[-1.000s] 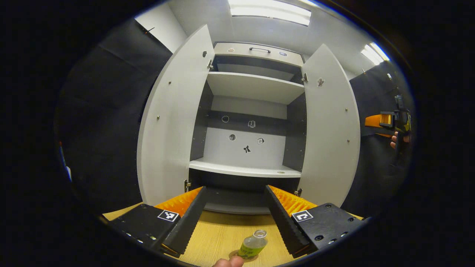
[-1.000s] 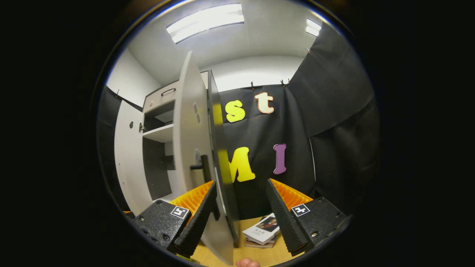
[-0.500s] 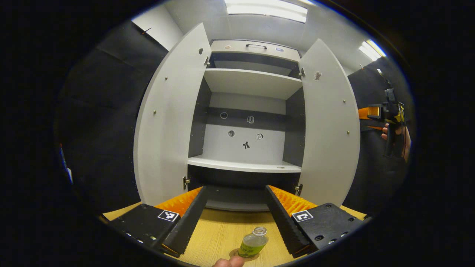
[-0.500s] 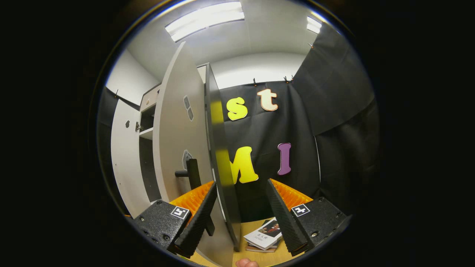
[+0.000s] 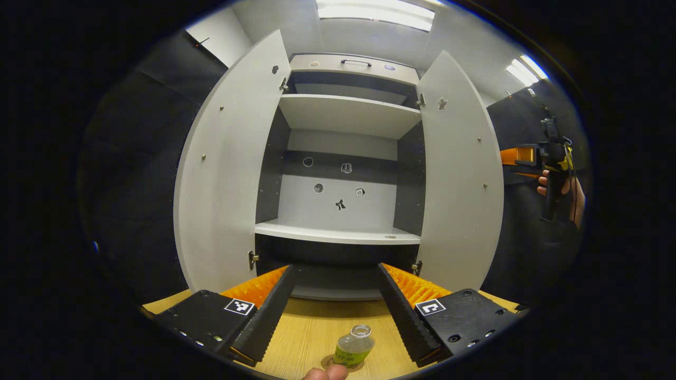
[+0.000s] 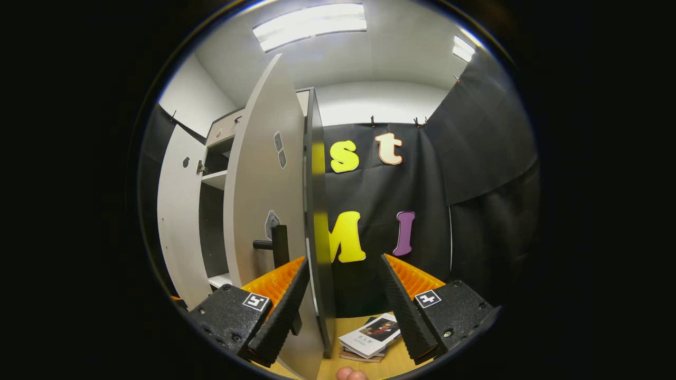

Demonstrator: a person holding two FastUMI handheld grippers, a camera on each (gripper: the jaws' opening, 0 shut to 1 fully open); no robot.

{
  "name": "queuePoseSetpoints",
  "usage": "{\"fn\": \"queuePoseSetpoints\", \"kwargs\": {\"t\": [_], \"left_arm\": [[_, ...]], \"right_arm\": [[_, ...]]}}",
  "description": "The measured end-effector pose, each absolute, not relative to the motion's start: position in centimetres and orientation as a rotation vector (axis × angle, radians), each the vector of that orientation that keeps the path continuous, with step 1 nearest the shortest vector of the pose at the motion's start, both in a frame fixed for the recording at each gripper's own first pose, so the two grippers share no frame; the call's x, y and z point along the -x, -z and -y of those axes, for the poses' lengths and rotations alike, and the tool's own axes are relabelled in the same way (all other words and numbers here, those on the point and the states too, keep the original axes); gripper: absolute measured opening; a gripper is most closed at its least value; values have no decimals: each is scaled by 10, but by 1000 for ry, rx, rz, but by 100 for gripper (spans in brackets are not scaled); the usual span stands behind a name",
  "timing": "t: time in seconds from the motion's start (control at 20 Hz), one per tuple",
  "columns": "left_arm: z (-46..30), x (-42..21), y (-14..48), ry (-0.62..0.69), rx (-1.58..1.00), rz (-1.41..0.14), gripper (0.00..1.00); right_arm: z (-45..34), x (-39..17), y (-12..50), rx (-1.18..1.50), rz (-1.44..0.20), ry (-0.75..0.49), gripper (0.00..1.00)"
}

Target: Grasp the bottle in the cabinet with the left hand and place it on the coaster, then close the right door with the right hand and the left door with the left hand.

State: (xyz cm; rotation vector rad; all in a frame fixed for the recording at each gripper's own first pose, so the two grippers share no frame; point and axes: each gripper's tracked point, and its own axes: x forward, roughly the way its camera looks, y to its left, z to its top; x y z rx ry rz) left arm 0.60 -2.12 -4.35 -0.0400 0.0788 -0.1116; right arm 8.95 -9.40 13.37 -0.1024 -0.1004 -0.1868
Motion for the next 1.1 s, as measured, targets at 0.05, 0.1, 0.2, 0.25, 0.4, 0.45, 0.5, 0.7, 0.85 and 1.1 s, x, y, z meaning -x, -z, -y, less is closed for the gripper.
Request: {"fn": "queuePoseSetpoints", "kwargs": {"t": [0.05, 0.1, 0.2, 0.25, 0.4, 0.45, 0.5, 0.7, 0.85, 1.1], "left_arm": [[21, -5, 43, 115, 34, -76, 95], [21, -4, 43, 117, 28, -74, 95], [21, -4, 42, 120, 24, -75, 94], [20, -3, 43, 117, 25, -75, 94], [16, -2, 44, 105, 29, -80, 94], [13, -1, 44, 98, 29, -82, 95], [10, 0, 45, 90, 28, -83, 94], [-7, 6, 49, 47, 35, -97, 95], [-16, 8, 49, 21, 37, -101, 95], [-26, 9, 46, 2, 29, -91, 95]], "right_arm": [[92, -89, -133, 105, 100, 184, 82], [89, -89, -133, 110, 100, 179, 82], [78, -92, -131, 112, 91, 156, 82], [71, -94, -128, 107, 86, 141, 82], [45, -100, -122, 93, 76, 79, 82], [37, -103, -119, 92, 70, 63, 82], [30, -106, -118, 92, 73, 44, 82], [3, -124, -109, 94, 81, -3, 82], [-5, -147, -94, 121, 48, 20, 82], [-25, -171, -87, 94, 27, -34, 82]]}}
